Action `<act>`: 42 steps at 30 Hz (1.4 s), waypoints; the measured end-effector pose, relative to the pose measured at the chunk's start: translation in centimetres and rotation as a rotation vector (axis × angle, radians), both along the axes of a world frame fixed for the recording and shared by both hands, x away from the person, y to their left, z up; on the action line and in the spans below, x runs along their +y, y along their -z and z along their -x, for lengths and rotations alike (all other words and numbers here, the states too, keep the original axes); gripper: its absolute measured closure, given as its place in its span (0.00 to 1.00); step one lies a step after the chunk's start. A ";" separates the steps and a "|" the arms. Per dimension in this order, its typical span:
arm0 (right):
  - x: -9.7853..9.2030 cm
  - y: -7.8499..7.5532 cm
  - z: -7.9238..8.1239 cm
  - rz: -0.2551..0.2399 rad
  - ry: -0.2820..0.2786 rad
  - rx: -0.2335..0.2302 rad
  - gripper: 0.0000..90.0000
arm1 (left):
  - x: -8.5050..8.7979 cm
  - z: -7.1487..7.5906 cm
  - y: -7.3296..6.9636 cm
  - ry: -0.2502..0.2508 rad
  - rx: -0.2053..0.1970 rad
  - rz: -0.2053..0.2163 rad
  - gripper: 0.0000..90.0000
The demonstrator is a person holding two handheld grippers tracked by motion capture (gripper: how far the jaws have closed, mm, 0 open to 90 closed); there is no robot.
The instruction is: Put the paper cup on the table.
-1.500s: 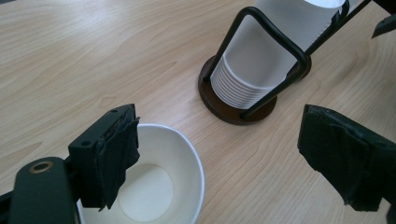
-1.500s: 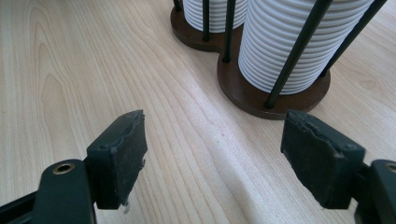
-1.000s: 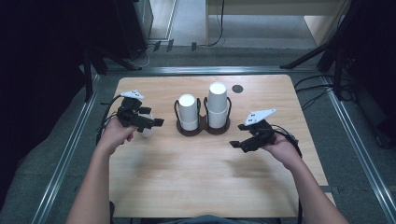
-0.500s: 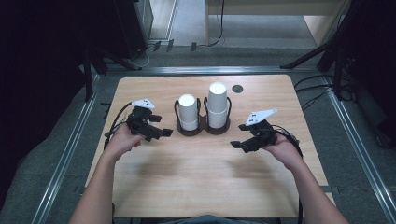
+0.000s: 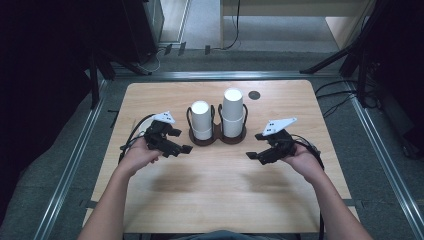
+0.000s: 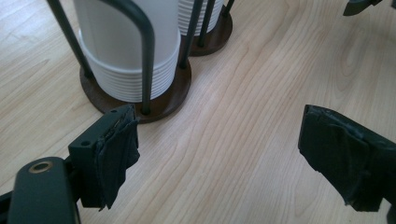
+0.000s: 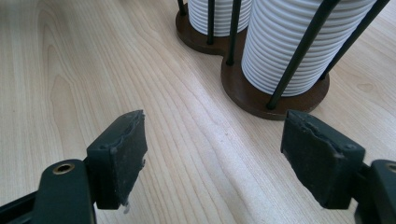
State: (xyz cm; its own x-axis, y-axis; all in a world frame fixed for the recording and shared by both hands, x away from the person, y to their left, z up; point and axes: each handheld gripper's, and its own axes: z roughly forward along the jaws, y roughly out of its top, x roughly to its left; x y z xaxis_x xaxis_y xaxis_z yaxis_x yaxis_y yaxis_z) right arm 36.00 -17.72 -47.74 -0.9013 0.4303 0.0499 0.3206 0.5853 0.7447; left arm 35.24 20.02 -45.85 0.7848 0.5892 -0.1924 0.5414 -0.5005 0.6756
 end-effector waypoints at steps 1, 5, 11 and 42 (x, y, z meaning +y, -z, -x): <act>0.0 0.0 0.0 0.001 -0.001 0.000 0.25 | -0.3 0.0 0.0 0.004 -0.006 -0.004 0.14; 0.0 0.0 0.0 0.000 -0.001 0.000 0.25 | -1.3 0.2 0.1 0.017 -0.020 -0.005 0.13; 0.3 -0.3 0.3 -0.005 -0.013 -0.007 0.25 | -3.0 0.6 0.4 0.023 -0.025 -0.016 0.13; 1.8 -0.4 1.1 0.002 -0.060 0.002 0.25 | -7.6 1.0 1.1 0.044 -0.068 -0.046 0.11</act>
